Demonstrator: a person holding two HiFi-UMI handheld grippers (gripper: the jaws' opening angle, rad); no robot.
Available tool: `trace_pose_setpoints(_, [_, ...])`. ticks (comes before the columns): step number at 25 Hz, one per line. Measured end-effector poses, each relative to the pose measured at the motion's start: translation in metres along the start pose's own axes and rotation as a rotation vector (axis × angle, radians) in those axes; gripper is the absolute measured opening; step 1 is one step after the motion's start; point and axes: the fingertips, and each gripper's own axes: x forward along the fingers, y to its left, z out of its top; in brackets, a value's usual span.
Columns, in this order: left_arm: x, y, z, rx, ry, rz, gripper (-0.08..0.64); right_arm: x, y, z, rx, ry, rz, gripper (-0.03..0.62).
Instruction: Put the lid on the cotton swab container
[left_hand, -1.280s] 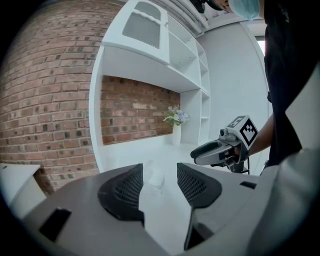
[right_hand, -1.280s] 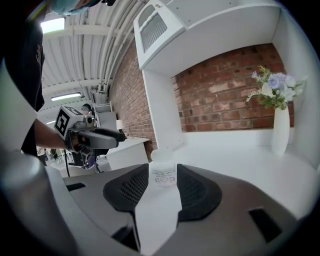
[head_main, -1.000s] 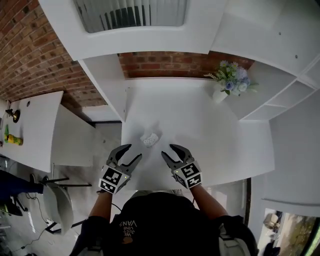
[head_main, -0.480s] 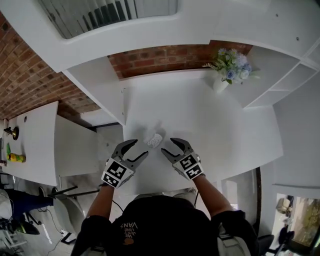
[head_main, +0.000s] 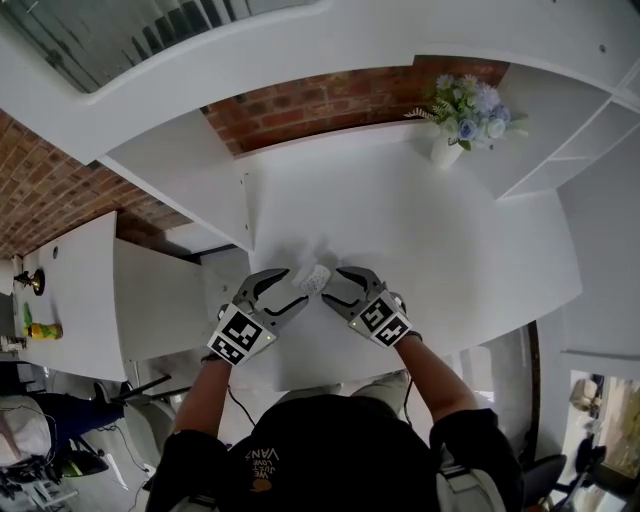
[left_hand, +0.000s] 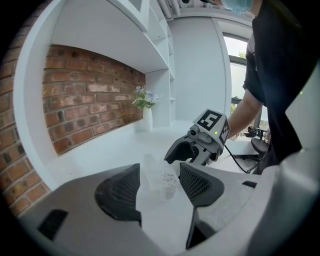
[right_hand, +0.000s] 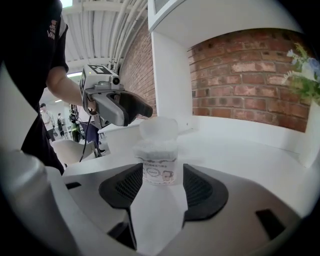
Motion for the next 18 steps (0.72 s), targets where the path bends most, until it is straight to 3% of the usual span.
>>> trace_pose_setpoints(9, [0.011,-0.01,-0.005,0.064,0.052,-0.058,0.232,0.007,0.004,-0.001,-0.018,-0.005,0.026,0.227])
trace_pose_setpoints(18, [0.017,-0.017,-0.007,0.076,0.069,-0.08,0.232,0.006,0.003,0.0,0.01,-0.018,0.019,0.216])
